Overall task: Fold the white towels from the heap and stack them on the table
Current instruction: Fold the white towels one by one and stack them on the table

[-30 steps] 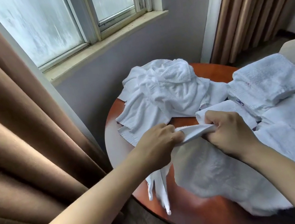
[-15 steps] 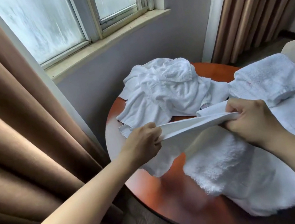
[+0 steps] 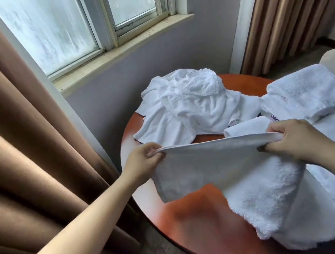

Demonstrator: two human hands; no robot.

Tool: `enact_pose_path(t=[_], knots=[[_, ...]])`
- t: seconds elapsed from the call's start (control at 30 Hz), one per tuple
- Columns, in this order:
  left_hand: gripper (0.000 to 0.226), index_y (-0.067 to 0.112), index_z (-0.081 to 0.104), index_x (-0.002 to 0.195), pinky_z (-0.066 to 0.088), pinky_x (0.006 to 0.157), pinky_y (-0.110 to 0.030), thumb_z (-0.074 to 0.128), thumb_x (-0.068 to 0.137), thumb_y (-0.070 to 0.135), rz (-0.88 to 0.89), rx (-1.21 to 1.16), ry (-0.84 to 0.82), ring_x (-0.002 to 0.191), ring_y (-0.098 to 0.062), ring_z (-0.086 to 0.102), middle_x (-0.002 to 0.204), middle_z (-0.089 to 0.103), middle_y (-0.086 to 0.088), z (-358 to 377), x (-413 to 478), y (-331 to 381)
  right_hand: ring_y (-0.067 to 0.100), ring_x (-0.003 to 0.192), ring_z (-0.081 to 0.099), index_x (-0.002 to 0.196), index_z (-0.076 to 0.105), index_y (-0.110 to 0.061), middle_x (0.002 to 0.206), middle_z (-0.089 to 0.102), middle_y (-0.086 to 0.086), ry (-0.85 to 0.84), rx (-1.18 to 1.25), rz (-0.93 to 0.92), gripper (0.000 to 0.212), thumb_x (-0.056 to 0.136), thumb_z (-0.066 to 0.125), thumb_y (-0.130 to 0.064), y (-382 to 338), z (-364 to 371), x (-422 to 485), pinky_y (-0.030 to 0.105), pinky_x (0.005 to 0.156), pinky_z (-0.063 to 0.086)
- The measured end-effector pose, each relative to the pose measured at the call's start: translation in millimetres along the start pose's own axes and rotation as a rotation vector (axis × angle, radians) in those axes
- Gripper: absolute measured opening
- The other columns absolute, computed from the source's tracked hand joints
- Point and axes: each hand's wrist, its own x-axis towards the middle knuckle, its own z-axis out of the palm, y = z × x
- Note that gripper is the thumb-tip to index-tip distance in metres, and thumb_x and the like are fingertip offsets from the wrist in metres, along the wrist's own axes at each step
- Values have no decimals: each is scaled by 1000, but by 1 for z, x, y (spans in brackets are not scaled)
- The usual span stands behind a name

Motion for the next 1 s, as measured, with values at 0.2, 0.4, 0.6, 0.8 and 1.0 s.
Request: enact_pose_path(t=[0.2, 0.4, 0.6, 0.8, 1.0], knots=[[24, 14, 65, 86, 51, 66, -26, 84, 71, 15, -163, -413, 153, 70, -12, 63, 85, 65, -4, 6, -8, 2, 16, 55, 43, 49, 37, -15, 51, 42, 1, -44, -20, 30, 49, 74, 78, -28, -10, 24, 7, 33, 54, 29], [44, 18, 58, 97, 53, 62, -25, 80, 69, -7, -151, -527, -17, 69, -13, 64, 91, 63, -8, 1, -4, 13, 10, 56, 43, 50, 40, -14, 53, 44, 1, -12, -49, 52, 47, 77, 76, -26, -29, 36, 13, 16, 50, 33], [27, 20, 59, 90, 46, 62, -31, 65, 84, -5, -93, -558, 56, 66, -23, 53, 73, 54, -14, -16, 8, -11, 16, 55, 40, 53, 38, -13, 53, 39, 1, 31, 4, 92, 46, 78, 75, -23, -29, 33, 21, 34, 54, 27], [35, 24, 49, 102, 37, 50, -28, 40, 95, -9, -74, -558, 56, 59, -17, 46, 74, 48, -9, -34, 31, -31, 21, 68, 58, 69, 62, -4, 67, 62, 11, -98, -42, 42, 29, 76, 78, -28, -29, 41, 25, 30, 60, 35], [35, 26, 49, 87, 32, 56, -28, 36, 93, -5, 13, -301, 110, 61, -13, 38, 69, 44, -2, -44, 43, -36, 14, 67, 54, 68, 60, -9, 65, 60, 2, -361, -74, -3, 18, 77, 73, -17, -34, 46, 29, 26, 61, 37]])
